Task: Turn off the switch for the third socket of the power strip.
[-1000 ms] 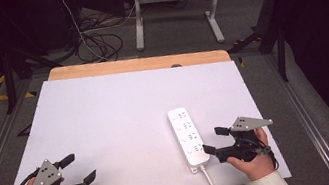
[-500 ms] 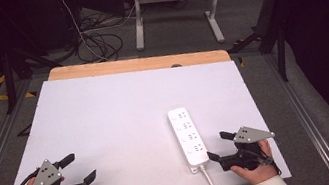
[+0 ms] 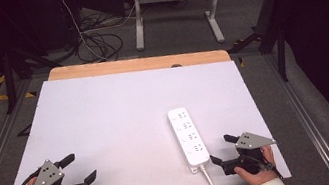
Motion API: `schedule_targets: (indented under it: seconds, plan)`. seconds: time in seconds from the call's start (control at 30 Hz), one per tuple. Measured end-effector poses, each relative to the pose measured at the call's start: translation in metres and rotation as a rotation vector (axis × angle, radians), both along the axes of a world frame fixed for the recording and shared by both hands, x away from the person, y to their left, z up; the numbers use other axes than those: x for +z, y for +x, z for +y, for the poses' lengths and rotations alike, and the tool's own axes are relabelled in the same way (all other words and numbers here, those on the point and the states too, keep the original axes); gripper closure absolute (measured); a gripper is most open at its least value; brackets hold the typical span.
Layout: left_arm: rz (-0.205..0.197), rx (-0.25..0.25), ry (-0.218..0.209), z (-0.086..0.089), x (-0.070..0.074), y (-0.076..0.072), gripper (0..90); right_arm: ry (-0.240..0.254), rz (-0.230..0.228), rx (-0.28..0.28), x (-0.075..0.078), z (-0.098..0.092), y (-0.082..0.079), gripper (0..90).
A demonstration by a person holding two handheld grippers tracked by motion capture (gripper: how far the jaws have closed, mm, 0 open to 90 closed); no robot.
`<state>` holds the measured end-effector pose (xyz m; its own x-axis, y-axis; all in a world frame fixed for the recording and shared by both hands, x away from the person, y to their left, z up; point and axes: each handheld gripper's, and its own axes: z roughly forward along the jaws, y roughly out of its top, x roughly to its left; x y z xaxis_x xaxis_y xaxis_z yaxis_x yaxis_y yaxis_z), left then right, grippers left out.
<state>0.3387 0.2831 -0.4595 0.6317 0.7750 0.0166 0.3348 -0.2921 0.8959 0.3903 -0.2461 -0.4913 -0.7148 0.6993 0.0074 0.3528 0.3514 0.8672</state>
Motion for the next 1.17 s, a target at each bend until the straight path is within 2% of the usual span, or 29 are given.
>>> schedule_targets:
  seconds: [0.17, 0.3, 1.17]
  plan:
    - [-0.013, -0.002, 0.005, -0.0003, -0.0006, 0.0009, 11.3, 0.014, -0.006, 0.005, 0.0033, 0.0004, 0.0002, 11.3]
    - [-0.012, 0.003, -0.010, 0.0005, -0.0007, 0.0015, 10.7, 0.031, -0.014, 0.008, 0.0069, 0.0006, -0.0008, 11.3]
    - [-0.015, 0.012, -0.014, 0.0024, -0.0012, 0.0030, 11.3, 0.016, -0.012, 0.000, 0.0056, 0.0001, -0.0001, 11.1]
